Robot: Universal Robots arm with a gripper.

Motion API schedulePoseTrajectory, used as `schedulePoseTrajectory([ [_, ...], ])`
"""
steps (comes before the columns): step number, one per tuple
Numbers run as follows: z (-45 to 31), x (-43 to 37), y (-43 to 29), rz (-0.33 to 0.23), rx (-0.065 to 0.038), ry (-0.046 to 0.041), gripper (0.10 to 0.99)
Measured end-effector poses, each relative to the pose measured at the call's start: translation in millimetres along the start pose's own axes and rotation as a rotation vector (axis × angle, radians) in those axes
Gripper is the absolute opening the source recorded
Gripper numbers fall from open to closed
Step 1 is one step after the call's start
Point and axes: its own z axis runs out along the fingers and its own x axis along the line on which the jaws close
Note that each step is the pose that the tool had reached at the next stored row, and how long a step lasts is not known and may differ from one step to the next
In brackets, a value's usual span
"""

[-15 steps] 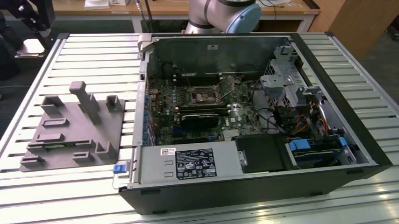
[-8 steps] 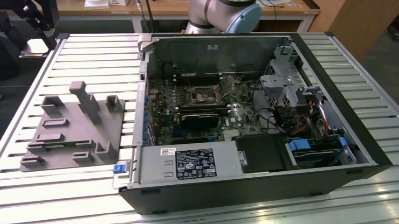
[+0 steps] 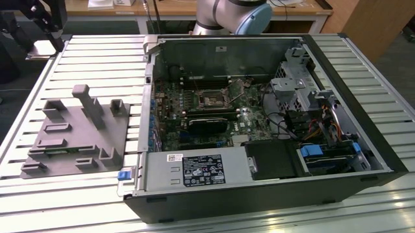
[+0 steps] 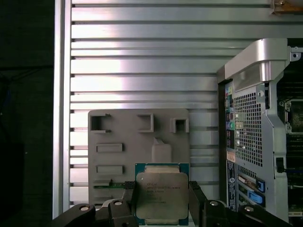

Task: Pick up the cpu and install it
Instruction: 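Pick up the cpu and move it towards the insertion slot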

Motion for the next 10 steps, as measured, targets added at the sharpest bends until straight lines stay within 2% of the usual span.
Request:
schedulePoseTrajectory([
  [10,0.2,-12.8,0.3,0.000,0.000,-0.0001,0.533],
])
